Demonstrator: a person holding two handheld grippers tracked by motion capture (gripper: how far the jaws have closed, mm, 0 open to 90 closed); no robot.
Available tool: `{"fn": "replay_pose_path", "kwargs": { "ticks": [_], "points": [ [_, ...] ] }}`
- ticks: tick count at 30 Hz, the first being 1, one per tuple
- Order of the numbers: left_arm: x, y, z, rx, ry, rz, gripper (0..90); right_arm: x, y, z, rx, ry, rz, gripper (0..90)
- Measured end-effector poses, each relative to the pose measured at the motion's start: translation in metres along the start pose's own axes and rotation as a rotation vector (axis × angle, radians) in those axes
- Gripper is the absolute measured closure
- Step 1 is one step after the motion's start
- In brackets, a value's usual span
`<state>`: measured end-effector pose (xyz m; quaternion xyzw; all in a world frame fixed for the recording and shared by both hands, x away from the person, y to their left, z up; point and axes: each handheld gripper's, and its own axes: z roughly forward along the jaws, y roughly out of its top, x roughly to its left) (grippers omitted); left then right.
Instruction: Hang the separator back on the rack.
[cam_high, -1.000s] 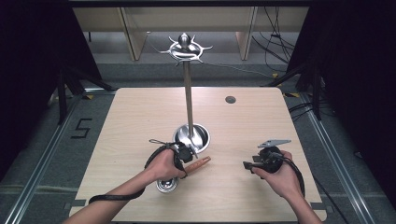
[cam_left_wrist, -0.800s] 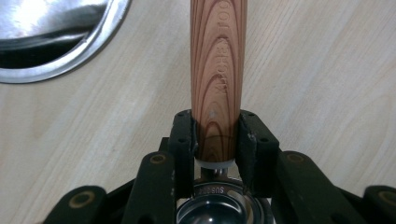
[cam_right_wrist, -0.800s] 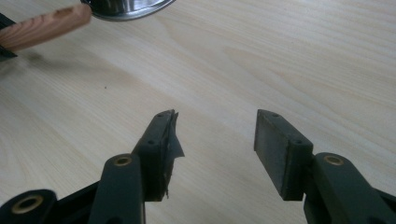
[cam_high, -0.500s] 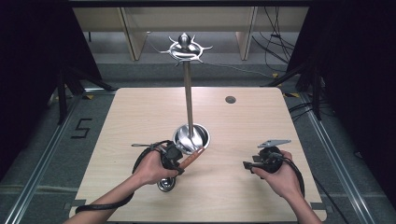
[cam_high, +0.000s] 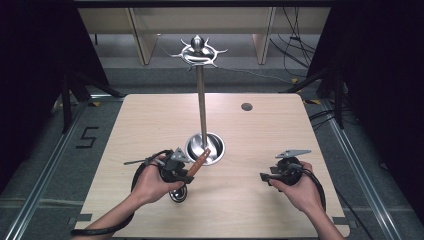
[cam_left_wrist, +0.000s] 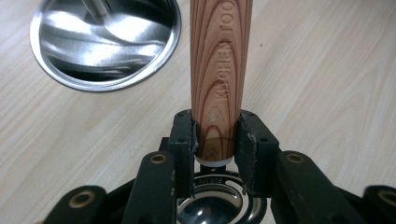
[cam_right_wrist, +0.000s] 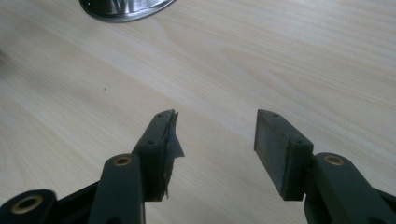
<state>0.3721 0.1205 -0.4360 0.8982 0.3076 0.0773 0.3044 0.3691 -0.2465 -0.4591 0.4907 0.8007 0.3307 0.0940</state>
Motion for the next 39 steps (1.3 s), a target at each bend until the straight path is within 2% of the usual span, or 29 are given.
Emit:
{"fn": "replay_pose_path", "kwargs": {
  "ticks": [1,2,3,4,5,6,7,8,9,10,12,13,14,15,16,17,18,19,20,26,27,28,29,30,31,36,37,39],
  "points": [
    [0.000,-0.001,-0.001,-0.022,0.005,-0.002,68.8,-0.002,-0.001,0.003,-0.025,-0.012,-0.034,49.4],
    [0.000,-0.002,-0.002,-0.031,0.002,-0.016,68.8,0.000,0.000,0.000,-0.003,-0.003,-0.013,49.4],
    [0.001,-0.002,-0.004,-0.042,0.010,-0.009,68.8,0.000,0.000,0.000,0.003,-0.002,-0.003,49.4],
    [0.000,-0.003,-0.004,-0.064,0.012,-0.024,68.8,-0.001,-0.001,0.001,-0.006,-0.011,-0.025,49.4],
    [0.001,-0.004,-0.007,-0.066,0.020,-0.021,68.8,0.000,0.000,-0.001,0.004,-0.003,-0.001,49.4],
    [0.001,-0.005,-0.008,-0.077,0.013,-0.014,68.8,0.000,0.001,-0.002,0.021,-0.010,-0.004,49.4],
    [0.001,-0.006,-0.009,-0.095,0.017,-0.038,68.8,0.000,0.001,-0.003,0.023,-0.011,0.002,49.4],
    [0.001,-0.007,-0.011,-0.107,0.019,-0.025,68.8,0.000,0.001,-0.003,0.022,-0.011,0.007,49.4],
    [0.001,-0.007,-0.012,-0.114,0.023,-0.042,68.8,0.000,0.001,-0.003,0.021,-0.012,0.007,49.4],
    [0.000,-0.008,-0.013,-0.133,0.024,-0.055,68.8,-0.002,0.001,-0.001,-0.001,-0.013,-0.028,49.4],
    [0.001,-0.010,-0.015,-0.152,0.023,-0.053,68.8,-0.002,0.001,-0.001,-0.003,-0.013,-0.026,49.4],
    [0.001,-0.010,-0.016,-0.161,0.025,-0.059,68.8,0.001,0.001,-0.003,0.019,-0.012,0.012,49.4],
    [0.001,-0.011,-0.017,-0.174,0.027,-0.061,68.8,0.001,0.001,-0.002,0.009,-0.010,0.011,49.4],
    [0.001,-0.011,-0.018,-0.181,0.026,-0.064,68.8,0.000,0.001,-0.003,0.024,0.001,0.007,49.4],
    [0.000,-0.012,-0.019,-0.196,0.028,-0.081,68.8,-0.002,0.002,-0.003,0.014,-0.027,-0.043,49.4],
    [0.000,-0.012,-0.020,-0.205,0.024,-0.083,68.8,-0.002,0.002,-0.002,0.012,-0.012,-0.028,49.4],
    [0.000,-0.012,-0.021,-0.213,0.025,-0.088,68.8,-0.002,0.002,-0.003,0.014,-0.017,-0.030,49.4],
    [0.000,-0.012,-0.021,-0.227,0.026,-0.089,68.8,-0.002,0.001,0.000,-0.011,-0.012,-0.022,49.4],
    [-0.001,-0.013,-0.023,-0.233,0.030,-0.093,68.8,0.001,0.000,-0.001,0.003,-0.012,0.014,49.4],
    [-0.001,-0.013,-0.028,-0.289,0.038,-0.108,68.8,0.000,0.000,0.000,-0.010,-0.013,0.011,49.3],
    [-0.001,-0.012,-0.030,-0.315,0.045,-0.107,68.8,-0.003,0.000,0.001,-0.030,-0.009,-0.036,49.3],
    [-0.002,-0.012,-0.031,-0.322,0.058,-0.108,68.8,-0.003,0.000,0.001,-0.031,-0.008,-0.036,49.3],
    [-0.002,-0.012,-0.033,-0.329,0.060,-0.110,68.8,-0.002,0.001,-0.001,-0.006,-0.006,-0.022,49.3],
    [-0.002,-0.011,-0.034,-0.340,0.057,-0.112,68.8,-0.002,0.001,-0.002,0.011,-0.015,-0.027,49.3],
    [-0.002,-0.011,-0.035,-0.349,0.064,-0.098,68.8,-0.002,0.001,-0.002,0.010,-0.012,-0.027,49.3],
    [-0.003,-0.011,-0.040,-0.381,0.082,-0.114,68.8,-0.002,0.001,-0.003,0.011,-0.018,-0.029,49.3],
    [-0.004,-0.010,-0.040,-0.402,0.085,-0.122,68.8,-0.002,0.002,-0.003,0.010,-0.018,-0.030,49.3],
    [-0.005,-0.010,-0.042,-0.407,0.095,-0.126,68.8,-0.001,0.001,-0.002,-0.010,-0.012,-0.019,49.3]
  ]
}}
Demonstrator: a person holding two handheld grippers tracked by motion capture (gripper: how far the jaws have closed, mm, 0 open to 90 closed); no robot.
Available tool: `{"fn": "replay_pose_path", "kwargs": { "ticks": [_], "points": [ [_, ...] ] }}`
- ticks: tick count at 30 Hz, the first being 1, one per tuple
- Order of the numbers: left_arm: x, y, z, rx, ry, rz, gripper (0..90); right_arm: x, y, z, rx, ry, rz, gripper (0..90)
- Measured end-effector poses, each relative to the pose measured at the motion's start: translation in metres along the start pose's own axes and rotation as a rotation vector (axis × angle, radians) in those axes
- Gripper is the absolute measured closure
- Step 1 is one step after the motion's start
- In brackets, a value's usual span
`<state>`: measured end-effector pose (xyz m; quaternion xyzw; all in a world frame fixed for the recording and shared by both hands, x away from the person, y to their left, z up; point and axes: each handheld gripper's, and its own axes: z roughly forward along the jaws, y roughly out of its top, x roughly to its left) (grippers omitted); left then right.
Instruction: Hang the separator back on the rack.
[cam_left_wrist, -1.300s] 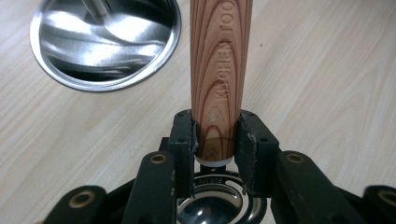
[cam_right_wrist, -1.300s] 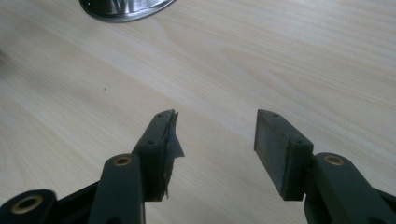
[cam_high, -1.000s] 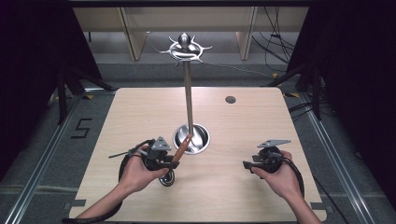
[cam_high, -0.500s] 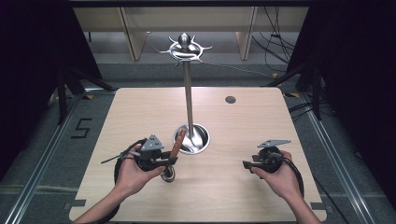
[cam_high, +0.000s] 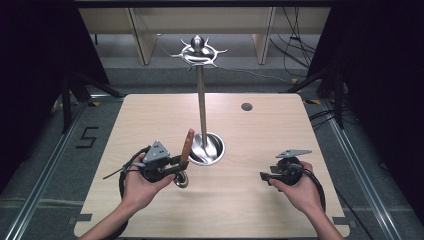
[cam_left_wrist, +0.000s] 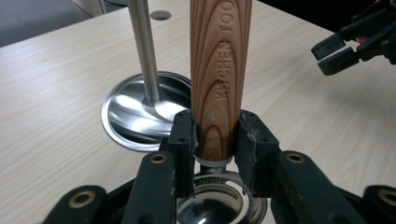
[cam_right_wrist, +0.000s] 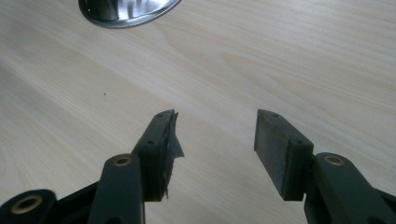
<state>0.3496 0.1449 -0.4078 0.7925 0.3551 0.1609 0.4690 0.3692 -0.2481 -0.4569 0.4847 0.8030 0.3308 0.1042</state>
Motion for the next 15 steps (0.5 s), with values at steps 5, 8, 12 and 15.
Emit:
{"fn": "replay_pose_path", "kwargs": {
  "ticks": [5,8,12,15],
  "points": [
    [-0.001,0.004,-0.005,-0.029,0.012,0.003,68.8,-0.002,0.001,0.000,0.013,-0.007,-0.022,49.3],
    [-0.001,0.006,-0.007,-0.040,0.015,-0.008,68.8,0.001,-0.001,0.001,0.011,0.015,0.033,49.2],
    [-0.002,0.009,-0.010,-0.061,0.032,-0.015,68.8,0.002,-0.001,0.003,-0.008,0.000,0.028,49.2],
    [-0.002,0.011,-0.013,-0.079,0.037,-0.012,68.8,0.002,-0.001,0.003,-0.007,0.002,0.033,49.2]
  ]
}}
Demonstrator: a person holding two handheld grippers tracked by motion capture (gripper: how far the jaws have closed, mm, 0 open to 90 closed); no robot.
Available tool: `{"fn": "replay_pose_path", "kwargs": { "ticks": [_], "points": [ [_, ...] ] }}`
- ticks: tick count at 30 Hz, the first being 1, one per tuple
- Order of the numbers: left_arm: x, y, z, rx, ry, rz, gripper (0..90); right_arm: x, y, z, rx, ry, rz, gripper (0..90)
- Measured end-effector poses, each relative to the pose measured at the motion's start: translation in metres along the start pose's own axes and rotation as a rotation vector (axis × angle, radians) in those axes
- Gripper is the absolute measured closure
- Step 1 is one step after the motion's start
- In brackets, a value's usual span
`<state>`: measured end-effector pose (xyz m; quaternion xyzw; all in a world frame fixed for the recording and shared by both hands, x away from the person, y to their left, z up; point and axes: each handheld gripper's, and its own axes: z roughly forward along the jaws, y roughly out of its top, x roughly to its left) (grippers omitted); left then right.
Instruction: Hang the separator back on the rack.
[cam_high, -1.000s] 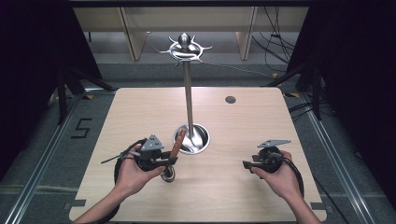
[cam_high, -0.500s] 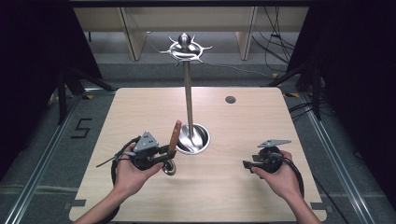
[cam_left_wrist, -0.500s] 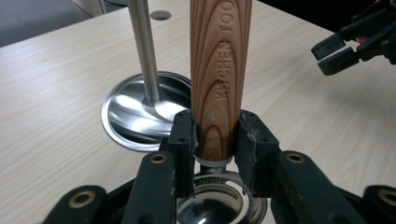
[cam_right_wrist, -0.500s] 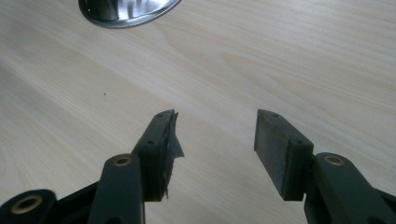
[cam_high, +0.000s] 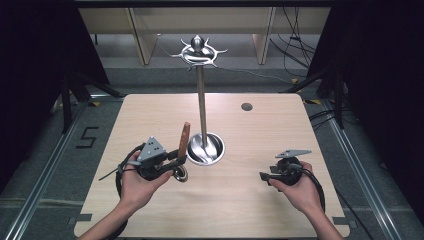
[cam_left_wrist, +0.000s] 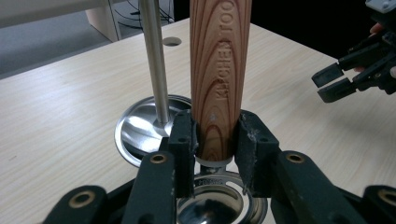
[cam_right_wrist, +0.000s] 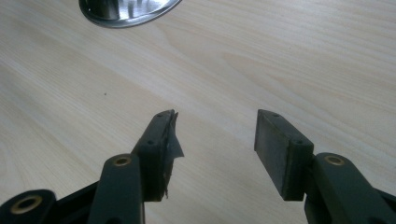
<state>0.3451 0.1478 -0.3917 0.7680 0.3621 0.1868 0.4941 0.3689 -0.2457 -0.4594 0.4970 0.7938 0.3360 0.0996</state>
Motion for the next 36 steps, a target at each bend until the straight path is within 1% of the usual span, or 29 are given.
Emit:
{"fn": "replay_pose_path", "kwargs": {
  "ticks": [1,2,3,6,9,10,11,12,13,14,15,16,17,18,25,26,27,29,30,31,33,34,35,36],
  "points": [
    [0.000,0.001,-0.001,0.001,0.006,0.005,68.8,0.000,0.000,0.000,0.000,0.000,-0.001,49.2],
    [0.001,0.001,-0.001,-0.008,0.004,0.003,68.8,0.000,0.000,0.000,0.000,-0.001,-0.001,49.2],
    [0.000,0.002,-0.002,-0.012,0.013,-0.004,68.8,0.000,0.000,0.000,-0.001,0.000,-0.001,49.2],
    [0.001,0.005,-0.004,-0.024,0.016,0.003,68.8,0.000,0.000,0.000,-0.002,-0.002,-0.001,49.2],
    [0.000,0.007,-0.005,-0.040,0.021,-0.002,68.8,0.000,0.000,0.000,-0.009,-0.005,0.001,49.1],
    [0.000,0.008,-0.005,-0.046,0.025,0.000,68.8,0.001,0.000,-0.001,-0.004,0.011,0.009,49.2],
    [0.000,0.008,-0.005,-0.054,0.021,0.001,68.8,0.000,0.000,-0.001,-0.014,0.004,-0.010,49.1],
    [-0.001,0.009,-0.006,-0.056,0.029,-0.004,68.8,0.000,0.000,-0.001,-0.003,0.004,-0.007,49.2],
    [-0.001,0.010,-0.006,-0.064,0.023,-0.005,68.8,0.000,0.001,-0.003,0.011,0.001,-0.010,49.2],
    [-0.001,0.011,-0.007,-0.062,0.031,0.002,68.8,-0.001,0.001,-0.003,0.014,-0.001,-0.023,49.1],
    [-0.001,0.012,-0.008,-0.064,0.032,0.000,68.8,0.000,0.000,-0.001,-0.011,0.004,-0.008,49.1],
    [-0.001,0.012,-0.008,-0.074,0.026,-0.003,68.8,0.000,0.000,-0.001,-0.008,0.004,-0.007,49.1],
    [-0.001,0.013,-0.009,-0.067,0.033,0.005,68.8,0.000,0.000,-0.001,-0.006,0.004,-0.008,49.1],
    [-0.001,0.014,-0.009,-0.074,0.030,0.013,68.8,0.000,0.000,-0.001,-0.008,0.004,-0.007,49.1],
    [-0.002,0.018,-0.010,-0.087,0.031,0.015,68.8,0.000,0.000,-0.001,-0.007,0.005,-0.008,49.0],
    [-0.002,0.018,-0.010,-0.091,0.035,0.012,68.8,-0.001,0.000,0.000,-0.011,-0.005,-0.011,49.0],
    [-0.002,0.019,-0.010,-0.095,0.035,0.014,68.8,0.000,0.000,0.000,-0.003,-0.004,-0.001,48.9],
    [-0.002,0.020,-0.011,-0.100,0.037,0.015,68.8,0.000,0.000,0.000,-0.005,-0.005,-0.002,48.9],
    [-0.002,0.021,-0.011,-0.103,0.039,0.016,68.8,0.001,0.000,-0.001,-0.003,0.007,0.000,48.9],
    [-0.002,0.022,-0.011,-0.107,0.041,0.019,68.8,0.000,0.000,-0.001,-0.006,0.002,-0.009,48.9],
    [-0.003,0.023,-0.012,-0.112,0.041,0.018,68.8,0.000,0.000,-0.001,-0.006,0.002,-0.008,48.8],
    [-0.003,0.023,-0.012,-0.116,0.042,0.019,68.8,-0.001,0.000,0.000,-0.015,-0.006,-0.028,48.9],
    [-0.003,0.024,-0.012,-0.118,0.044,0.017,68.8,-0.001,0.000,0.000,-0.017,-0.006,-0.029,48.8],
    [-0.004,0.024,-0.012,-0.118,0.044,0.019,68.8,0.000,0.000,-0.001,-0.007,0.002,-0.008,48.8]
  ]
}}
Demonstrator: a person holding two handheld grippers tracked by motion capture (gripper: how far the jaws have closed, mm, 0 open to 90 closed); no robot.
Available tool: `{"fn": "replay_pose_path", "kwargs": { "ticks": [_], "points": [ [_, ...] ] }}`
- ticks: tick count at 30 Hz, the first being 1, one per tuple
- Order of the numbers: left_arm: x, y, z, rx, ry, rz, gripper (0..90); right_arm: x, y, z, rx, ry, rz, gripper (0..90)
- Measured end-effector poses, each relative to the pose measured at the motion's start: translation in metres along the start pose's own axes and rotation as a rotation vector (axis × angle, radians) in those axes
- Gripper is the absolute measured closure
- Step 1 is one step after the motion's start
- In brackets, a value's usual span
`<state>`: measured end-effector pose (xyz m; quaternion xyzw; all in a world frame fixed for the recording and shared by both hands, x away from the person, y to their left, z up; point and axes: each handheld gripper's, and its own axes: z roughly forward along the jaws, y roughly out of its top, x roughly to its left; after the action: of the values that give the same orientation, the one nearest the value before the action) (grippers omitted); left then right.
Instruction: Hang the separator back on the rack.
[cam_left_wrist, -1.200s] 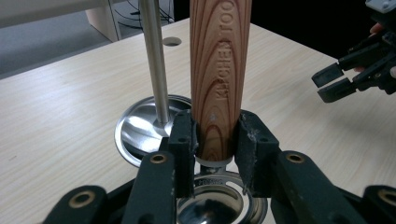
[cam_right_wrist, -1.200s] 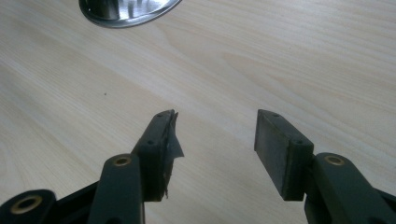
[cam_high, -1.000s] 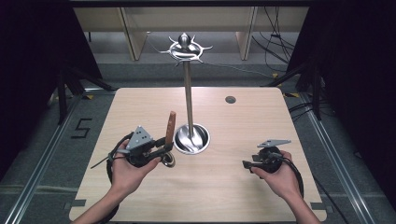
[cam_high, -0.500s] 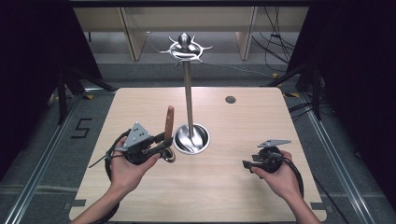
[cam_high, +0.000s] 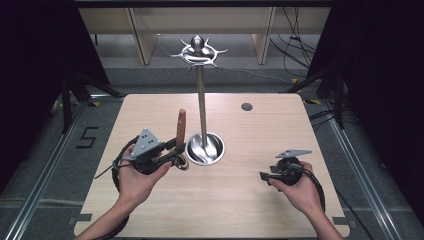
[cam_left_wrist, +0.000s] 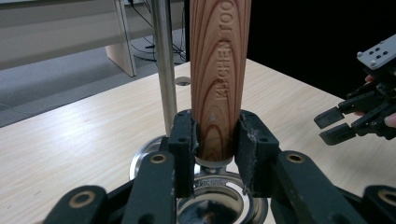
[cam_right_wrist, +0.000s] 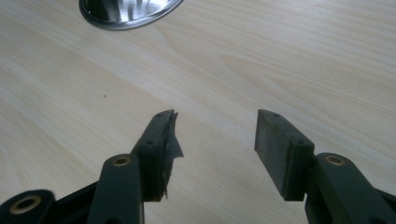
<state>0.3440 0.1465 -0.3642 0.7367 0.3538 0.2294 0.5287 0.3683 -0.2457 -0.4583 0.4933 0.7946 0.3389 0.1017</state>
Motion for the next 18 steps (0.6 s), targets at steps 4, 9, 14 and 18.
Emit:
{"fn": "replay_pose_path", "kwargs": {
  "ticks": [4,9,14,18],
  "points": [
    [0.000,0.002,0.000,-0.006,0.004,0.007,68.8,-0.001,0.000,0.002,-0.003,-0.005,0.002,48.8],
    [-0.001,0.006,-0.001,-0.023,0.008,0.007,68.8,-0.005,0.001,0.000,-0.006,-0.008,-0.059,48.7],
    [-0.002,0.010,-0.001,-0.039,0.015,0.007,68.8,-0.004,0.001,0.000,-0.006,-0.009,-0.054,48.7],
    [-0.002,0.013,-0.001,-0.049,0.016,0.007,68.8,-0.003,0.000,0.003,-0.033,0.000,-0.035,48.7]
  ]
}}
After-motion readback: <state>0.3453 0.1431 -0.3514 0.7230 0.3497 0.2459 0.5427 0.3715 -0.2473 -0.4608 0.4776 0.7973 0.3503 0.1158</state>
